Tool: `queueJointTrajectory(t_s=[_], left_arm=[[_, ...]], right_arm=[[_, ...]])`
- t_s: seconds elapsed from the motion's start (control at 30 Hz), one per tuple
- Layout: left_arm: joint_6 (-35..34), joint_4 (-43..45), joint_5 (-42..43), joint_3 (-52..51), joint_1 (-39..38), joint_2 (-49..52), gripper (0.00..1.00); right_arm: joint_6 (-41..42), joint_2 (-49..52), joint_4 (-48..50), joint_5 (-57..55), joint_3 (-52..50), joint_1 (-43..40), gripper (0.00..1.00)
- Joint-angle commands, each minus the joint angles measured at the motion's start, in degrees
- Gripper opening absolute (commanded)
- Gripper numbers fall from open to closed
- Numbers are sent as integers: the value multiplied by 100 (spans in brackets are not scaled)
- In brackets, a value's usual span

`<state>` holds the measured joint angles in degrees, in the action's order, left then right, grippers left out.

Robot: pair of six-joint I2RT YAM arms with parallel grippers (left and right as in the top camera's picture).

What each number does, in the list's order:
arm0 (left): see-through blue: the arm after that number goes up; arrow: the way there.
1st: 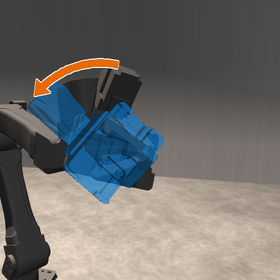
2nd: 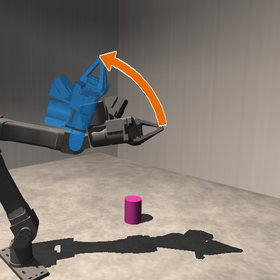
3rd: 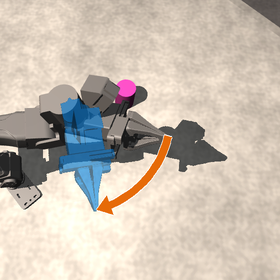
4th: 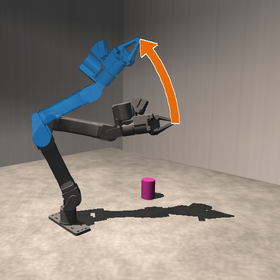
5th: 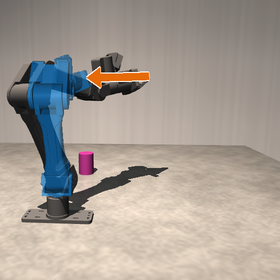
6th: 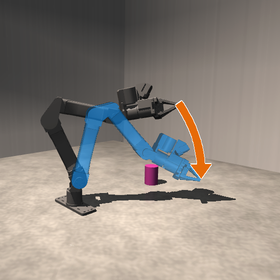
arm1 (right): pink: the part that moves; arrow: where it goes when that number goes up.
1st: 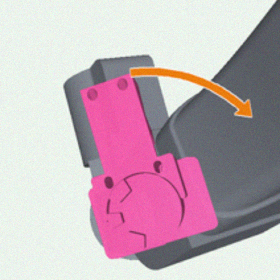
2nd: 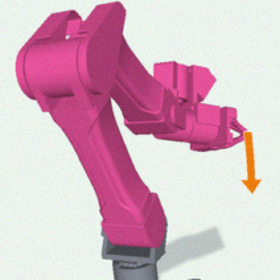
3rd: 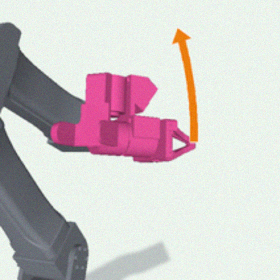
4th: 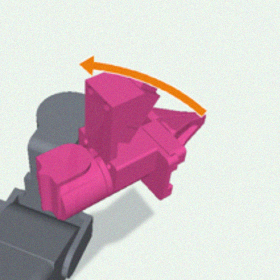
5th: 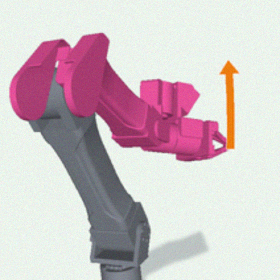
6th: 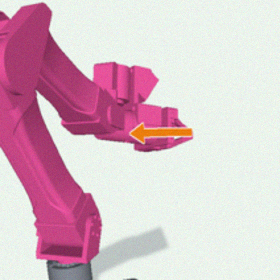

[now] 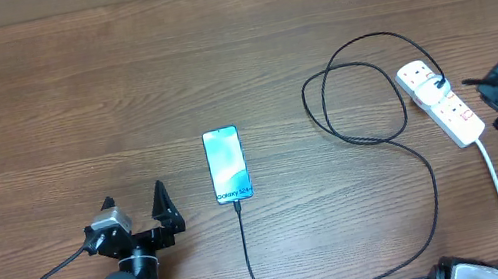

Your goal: Plug charger to phone and switch on socket

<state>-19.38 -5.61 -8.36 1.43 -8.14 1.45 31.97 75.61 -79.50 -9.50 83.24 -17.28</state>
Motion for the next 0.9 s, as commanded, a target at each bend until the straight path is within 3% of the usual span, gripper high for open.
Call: queueJointTrajectory(t_s=[0.0, 0.37, 0.87], left_arm=[[-35, 13, 50, -31, 28, -11, 99], [-35, 13, 50, -31, 28, -11, 100], [-35, 13, 50, -31, 28, -11, 100]], right_arm=[[-59, 116, 11, 164, 184, -367, 4], [-555, 1121, 96, 1191, 273, -988, 4], [-699, 2175, 247, 1292, 271, -986, 4]])
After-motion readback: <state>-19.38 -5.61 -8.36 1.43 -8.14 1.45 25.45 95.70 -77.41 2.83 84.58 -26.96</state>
